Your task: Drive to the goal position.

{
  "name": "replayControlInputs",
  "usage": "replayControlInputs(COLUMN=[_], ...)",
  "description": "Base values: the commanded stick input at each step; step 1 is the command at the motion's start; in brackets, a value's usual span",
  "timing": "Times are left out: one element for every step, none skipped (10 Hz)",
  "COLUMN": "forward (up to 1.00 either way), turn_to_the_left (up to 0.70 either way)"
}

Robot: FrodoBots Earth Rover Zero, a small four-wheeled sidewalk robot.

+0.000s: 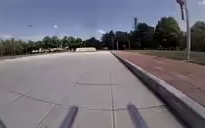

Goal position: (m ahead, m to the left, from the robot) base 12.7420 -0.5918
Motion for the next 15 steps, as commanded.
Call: replayControlInputs(forward=[0.70,0.70,0.70,0.70,0.70,0.70,0.70,0.70,0.70,0.70,0.70,0.70,0.70,0.70,0.70], turn_to_the_left=[0.00,0.00,0.00,0.00,0.00,0.00,0.00,0.00,-0.23,-0.35,-0.19,0.00,0.00,0.00,0.00])
